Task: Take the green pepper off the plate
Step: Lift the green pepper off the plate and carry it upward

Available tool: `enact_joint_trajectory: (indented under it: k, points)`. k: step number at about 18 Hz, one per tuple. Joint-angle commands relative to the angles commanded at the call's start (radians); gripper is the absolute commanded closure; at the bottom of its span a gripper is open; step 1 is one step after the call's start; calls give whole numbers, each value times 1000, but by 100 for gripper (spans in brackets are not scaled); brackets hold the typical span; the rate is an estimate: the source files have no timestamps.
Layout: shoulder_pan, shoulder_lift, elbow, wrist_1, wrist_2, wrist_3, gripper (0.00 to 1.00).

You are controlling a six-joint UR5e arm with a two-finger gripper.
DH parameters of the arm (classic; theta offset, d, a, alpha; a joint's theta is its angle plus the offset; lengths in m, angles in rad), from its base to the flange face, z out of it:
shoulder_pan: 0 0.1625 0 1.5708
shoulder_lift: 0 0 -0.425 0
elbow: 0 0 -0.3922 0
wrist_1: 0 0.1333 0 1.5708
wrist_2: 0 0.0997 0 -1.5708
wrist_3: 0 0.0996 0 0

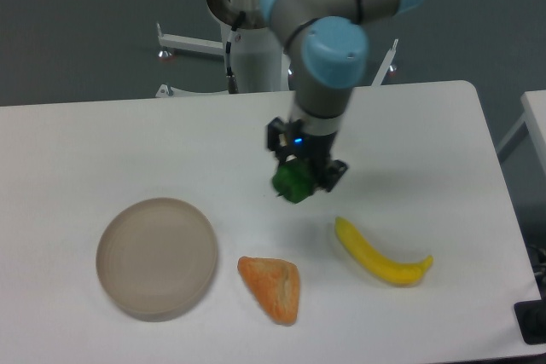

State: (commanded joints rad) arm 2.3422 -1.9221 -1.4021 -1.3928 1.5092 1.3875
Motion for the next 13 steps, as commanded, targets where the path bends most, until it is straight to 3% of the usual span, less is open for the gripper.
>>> enact_joint_trajectory:
  k: [6, 13]
  points:
    - [39, -32, 2, 14, 6, 149, 79]
    - [37, -83, 52, 21, 25, 186, 79]
